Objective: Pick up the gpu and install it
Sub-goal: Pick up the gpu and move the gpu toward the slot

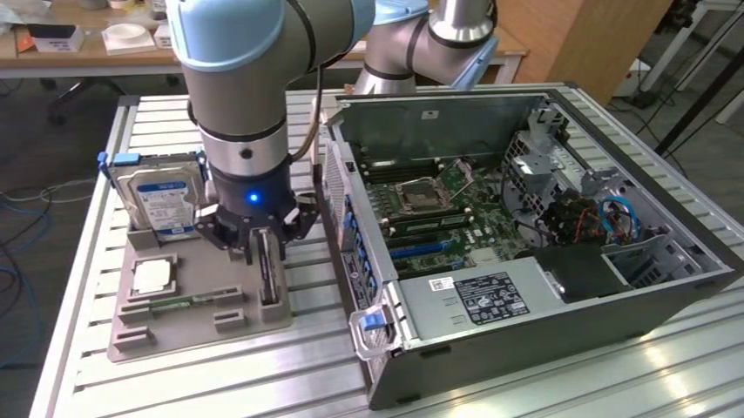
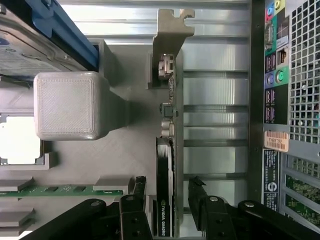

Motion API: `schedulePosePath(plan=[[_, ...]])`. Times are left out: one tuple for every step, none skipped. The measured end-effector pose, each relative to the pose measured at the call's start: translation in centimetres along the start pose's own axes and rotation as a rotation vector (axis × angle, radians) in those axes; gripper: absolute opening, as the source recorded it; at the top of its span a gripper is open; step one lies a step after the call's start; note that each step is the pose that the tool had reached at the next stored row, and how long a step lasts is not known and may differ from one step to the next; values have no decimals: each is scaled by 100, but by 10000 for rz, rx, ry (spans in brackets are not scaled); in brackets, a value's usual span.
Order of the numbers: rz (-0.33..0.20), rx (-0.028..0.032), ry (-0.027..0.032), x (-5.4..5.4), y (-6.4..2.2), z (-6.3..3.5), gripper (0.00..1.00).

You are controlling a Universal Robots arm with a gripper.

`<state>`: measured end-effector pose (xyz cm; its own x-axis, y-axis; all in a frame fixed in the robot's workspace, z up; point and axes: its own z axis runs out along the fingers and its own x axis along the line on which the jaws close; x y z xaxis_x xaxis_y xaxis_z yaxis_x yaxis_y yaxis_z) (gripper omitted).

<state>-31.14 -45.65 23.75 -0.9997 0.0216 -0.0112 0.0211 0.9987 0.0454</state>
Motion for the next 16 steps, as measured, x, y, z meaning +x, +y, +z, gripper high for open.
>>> schedulePosePath(plan=[[-1, 0, 0, 0, -1, 6, 47], [-1, 1, 1, 0, -1, 6, 47], [0, 1, 2, 0, -1, 6, 47], [0, 1, 2, 0, -1, 6, 47], [-1, 0, 1, 0, -1, 9, 47], [0, -8, -2, 0, -1, 14, 47], [0, -9, -1, -1, 1, 16, 47], [-2, -9, -1, -1, 5, 18, 47], [-2, -9, 0, -1, 16, 18, 47], [-1, -9, 0, 0, 27, 20, 47], [-1, -10, 0, 1, 40, 21, 47], [-1, -9, 0, 1, 41, 21, 47], [-1, -9, 0, 1, 41, 21, 47], [-1, -9, 0, 1, 41, 21, 47], [-2, -10, 0, 0, 41, 21, 47], [-2, -9, 1, 0, 42, 21, 47]])
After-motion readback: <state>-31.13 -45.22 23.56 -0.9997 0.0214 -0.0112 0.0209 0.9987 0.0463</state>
